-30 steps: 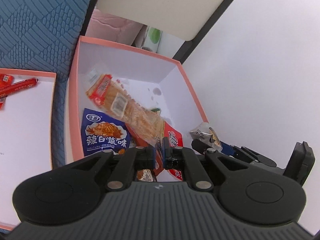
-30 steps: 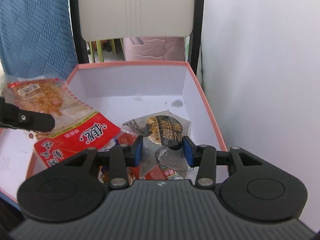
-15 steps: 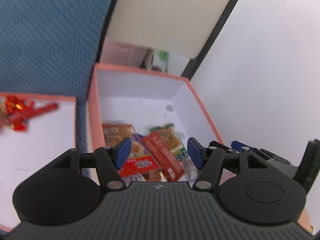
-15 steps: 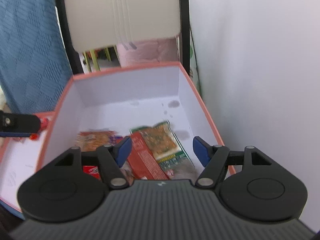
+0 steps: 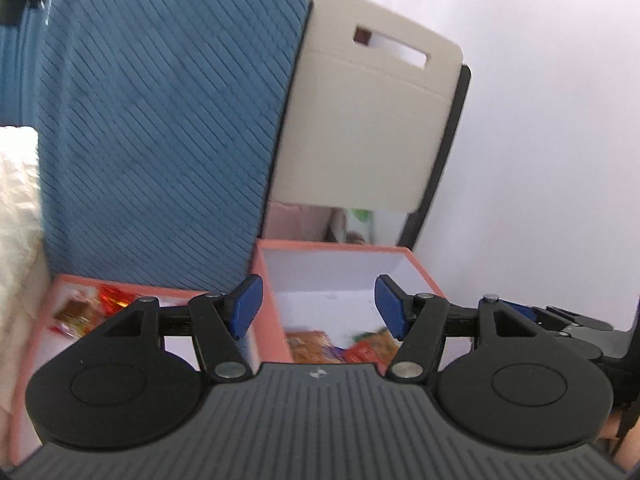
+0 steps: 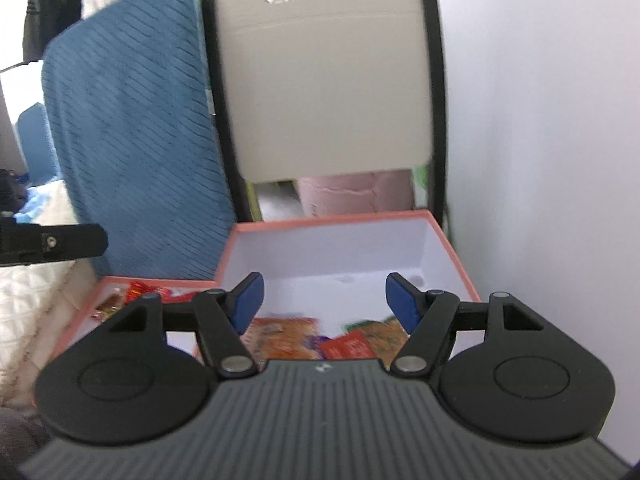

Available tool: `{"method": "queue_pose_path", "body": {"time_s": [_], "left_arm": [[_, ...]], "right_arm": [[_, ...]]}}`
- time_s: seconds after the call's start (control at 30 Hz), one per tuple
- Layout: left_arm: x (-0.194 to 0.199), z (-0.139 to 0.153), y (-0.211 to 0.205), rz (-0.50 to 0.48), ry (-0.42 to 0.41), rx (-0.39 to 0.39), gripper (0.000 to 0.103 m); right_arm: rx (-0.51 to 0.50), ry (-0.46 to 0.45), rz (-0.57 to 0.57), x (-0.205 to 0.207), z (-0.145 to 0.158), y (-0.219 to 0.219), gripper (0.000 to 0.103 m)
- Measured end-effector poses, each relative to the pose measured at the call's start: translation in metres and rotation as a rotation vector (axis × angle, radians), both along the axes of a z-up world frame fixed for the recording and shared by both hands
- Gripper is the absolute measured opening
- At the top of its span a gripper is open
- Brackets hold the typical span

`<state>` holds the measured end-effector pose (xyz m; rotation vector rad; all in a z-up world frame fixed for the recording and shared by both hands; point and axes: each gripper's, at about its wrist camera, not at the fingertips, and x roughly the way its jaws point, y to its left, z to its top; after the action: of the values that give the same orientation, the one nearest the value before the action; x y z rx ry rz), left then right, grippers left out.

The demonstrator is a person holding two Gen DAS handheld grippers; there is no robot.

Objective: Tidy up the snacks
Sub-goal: 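Move both open tools back to the tray with the red sausage stick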

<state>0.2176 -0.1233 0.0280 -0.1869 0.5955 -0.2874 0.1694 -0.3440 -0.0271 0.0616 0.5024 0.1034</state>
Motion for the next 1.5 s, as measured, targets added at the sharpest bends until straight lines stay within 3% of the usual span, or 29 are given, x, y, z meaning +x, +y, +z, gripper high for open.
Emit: {"method": "queue_pose_path", "body": {"time_s": [0.2, 0.57, 0.83, 1.5], "left_arm": [[-0.03, 0.007, 0.013, 0.04, -0.077, 0.041, 0.068], [-0.062, -0.007, 0.052, 0.112, -0.11, -0.004, 0.072], [-0.074, -0.028, 0.074, 0.144, -0.083, -0.014, 0.072], [-0.093, -0.065, 0.125, 0.209, -0.016, -0.048, 0.072]], "right_arm": [[-0.007, -0.031, 0.052, -0.014, 0.005, 0.025, 0.069], [-0.001, -0.064, 0.119, -0.034, -0.005, 0.061, 0.069], [-0.003, -0.078, 0.156, -0.045, -0.015, 0.086, 0.069], [-0.025, 0.003, 0.242, -0.063, -0.059, 0.144, 0.069]]}}
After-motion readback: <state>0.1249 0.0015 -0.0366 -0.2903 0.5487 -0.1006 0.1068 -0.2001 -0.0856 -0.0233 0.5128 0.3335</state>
